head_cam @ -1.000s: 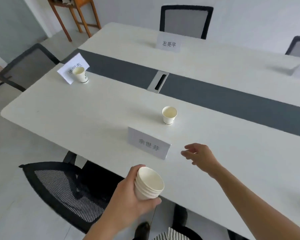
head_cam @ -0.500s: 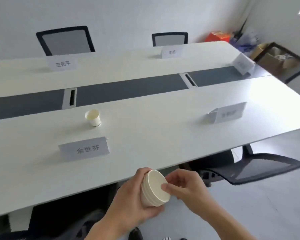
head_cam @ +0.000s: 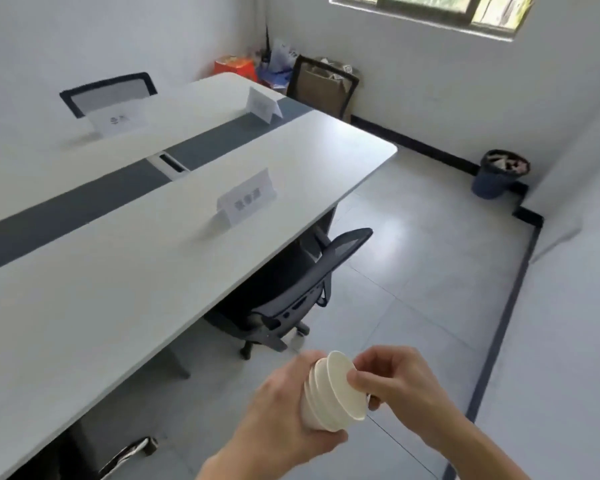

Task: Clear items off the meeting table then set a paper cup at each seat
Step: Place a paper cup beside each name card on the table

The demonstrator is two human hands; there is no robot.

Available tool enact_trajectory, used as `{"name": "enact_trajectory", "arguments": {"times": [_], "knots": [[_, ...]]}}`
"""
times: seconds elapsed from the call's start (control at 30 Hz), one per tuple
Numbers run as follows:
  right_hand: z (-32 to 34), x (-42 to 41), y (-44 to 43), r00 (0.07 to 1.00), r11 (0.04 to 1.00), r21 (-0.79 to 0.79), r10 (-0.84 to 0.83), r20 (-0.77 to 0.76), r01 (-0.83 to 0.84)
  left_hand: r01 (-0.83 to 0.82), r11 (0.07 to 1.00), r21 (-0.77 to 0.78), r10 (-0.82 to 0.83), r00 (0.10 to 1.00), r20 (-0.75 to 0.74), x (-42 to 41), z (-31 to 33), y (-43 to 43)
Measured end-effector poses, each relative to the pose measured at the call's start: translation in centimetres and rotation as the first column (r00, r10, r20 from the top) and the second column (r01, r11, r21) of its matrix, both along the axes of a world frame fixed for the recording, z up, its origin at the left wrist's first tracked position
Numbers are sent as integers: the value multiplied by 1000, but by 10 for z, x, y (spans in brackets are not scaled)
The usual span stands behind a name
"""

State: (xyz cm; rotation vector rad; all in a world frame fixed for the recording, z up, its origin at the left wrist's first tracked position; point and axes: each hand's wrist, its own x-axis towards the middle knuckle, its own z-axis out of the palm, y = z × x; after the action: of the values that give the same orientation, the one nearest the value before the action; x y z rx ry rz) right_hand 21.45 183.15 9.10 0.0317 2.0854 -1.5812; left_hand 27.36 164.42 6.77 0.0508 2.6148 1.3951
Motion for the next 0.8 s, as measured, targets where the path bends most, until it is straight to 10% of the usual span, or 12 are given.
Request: {"name": "enact_trajectory", "arguments": {"times": [0.47,0.8], "knots": [[-10,-146,163,965,877,-403,-233,123,263,137,985,107,-146,985,86,-191,-13,134],[29,-331,195,966,945,-241,-247,-74,223,252,963,97,-256,966,23,-406,11,179]]}}
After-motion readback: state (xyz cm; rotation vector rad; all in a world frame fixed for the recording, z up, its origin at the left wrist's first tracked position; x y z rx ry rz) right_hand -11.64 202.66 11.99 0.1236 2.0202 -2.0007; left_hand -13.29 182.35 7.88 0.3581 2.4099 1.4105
